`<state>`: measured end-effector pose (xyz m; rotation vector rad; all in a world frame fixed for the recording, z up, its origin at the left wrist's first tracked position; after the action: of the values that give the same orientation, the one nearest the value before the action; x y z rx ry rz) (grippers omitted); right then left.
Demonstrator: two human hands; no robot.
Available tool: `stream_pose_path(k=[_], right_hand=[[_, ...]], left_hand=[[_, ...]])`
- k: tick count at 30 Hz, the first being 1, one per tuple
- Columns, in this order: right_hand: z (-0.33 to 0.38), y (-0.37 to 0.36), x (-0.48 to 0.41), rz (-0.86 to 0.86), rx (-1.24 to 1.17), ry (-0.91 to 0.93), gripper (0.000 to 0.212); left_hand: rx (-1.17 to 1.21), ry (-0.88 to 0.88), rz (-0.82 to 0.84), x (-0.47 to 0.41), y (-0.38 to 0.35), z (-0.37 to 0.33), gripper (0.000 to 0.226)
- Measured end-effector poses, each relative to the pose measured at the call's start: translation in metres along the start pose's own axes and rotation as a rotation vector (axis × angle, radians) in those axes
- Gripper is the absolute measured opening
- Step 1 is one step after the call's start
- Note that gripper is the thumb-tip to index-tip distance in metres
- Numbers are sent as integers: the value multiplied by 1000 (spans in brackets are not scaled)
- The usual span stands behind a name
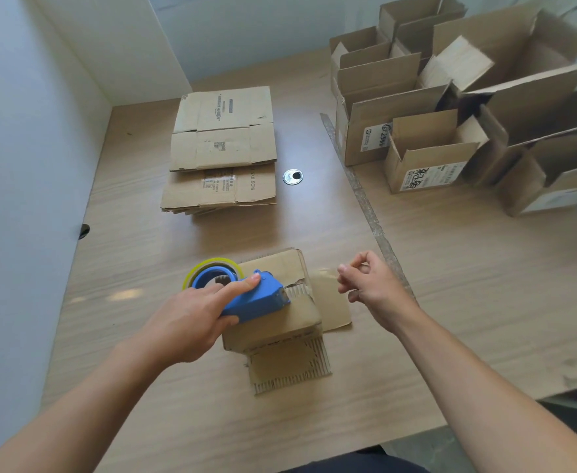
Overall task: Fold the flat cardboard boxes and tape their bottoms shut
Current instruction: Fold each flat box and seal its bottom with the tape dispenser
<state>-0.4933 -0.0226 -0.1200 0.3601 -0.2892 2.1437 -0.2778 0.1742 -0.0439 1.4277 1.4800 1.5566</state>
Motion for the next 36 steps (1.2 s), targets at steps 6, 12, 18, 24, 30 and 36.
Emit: stream_pose_path(k=[6, 12, 18, 24, 30, 36], right_hand=[[-19, -10, -17, -47, 154, -106, 18], [-31, -27, -26, -43, 184, -213, 21], [-43, -51, -24, -85, 189, -280, 11], [-25, -47, -9, -110, 523, -52, 67], [-21, -57, -4, 45, 413, 33, 35], [-28, -58, -8, 29, 424, 63, 33]], left_hand=[[-7, 27, -6, 2, 2, -2, 72], [-5, 32, 18, 1, 2, -2, 77], [-30, 31, 28, 1, 5, -6, 76], [-39, 0, 11, 0, 2, -3, 87], [-40, -11, 31, 1, 5, -4, 88], [6, -59, -36, 3, 15, -3, 78]])
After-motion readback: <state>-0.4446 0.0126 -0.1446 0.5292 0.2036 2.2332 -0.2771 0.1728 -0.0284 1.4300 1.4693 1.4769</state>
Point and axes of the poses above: each hand's wrist, its own x-axis away from the middle knuckle, its own y-axis out of the back of the hand, z = x × y, the point moved 2 cm from there along -x, towards the middle knuckle, and after that the axes turned 4 degrees about y, right-handed, at the moved point
